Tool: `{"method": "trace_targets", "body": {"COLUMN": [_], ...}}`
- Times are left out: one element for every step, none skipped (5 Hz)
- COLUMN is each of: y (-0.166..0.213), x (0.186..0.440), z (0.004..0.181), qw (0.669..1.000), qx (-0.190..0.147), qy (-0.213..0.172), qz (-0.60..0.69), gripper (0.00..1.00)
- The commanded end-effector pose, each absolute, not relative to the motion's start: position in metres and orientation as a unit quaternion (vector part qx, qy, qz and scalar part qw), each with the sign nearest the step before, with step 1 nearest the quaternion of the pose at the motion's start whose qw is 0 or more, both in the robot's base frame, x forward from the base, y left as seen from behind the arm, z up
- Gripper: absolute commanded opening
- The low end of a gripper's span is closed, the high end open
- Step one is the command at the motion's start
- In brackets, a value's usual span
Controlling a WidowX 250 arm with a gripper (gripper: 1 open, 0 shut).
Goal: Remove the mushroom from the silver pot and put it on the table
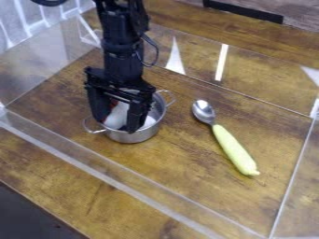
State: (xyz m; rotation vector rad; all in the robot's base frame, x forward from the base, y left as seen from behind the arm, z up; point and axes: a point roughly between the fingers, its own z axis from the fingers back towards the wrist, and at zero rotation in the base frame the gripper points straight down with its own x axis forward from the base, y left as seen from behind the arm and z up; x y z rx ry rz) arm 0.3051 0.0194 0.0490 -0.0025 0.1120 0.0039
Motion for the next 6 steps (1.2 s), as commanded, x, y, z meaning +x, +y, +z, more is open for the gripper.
{"method": "trace_targets", "body": {"y": [0.03, 0.034, 0.038, 0.042, 0.051, 0.049], "x": [0.312, 0.305, 0.301, 0.3, 0.304, 0.308], "z": [0.05, 0.047, 0.056, 0.074, 0.088, 0.074], "qw": [0.999, 0.999, 0.999, 0.998, 0.996, 0.996], "qx": [-0.002, -0.002, -0.004, -0.007, -0.011, -0.013], "qy": [0.034, 0.034, 0.033, 0.026, 0.02, 0.016], "qz": [0.014, 0.016, 0.036, 0.058, 0.083, 0.088], "gripper": [1.0, 0.0, 0.0, 0.0, 0.0, 0.0]}}
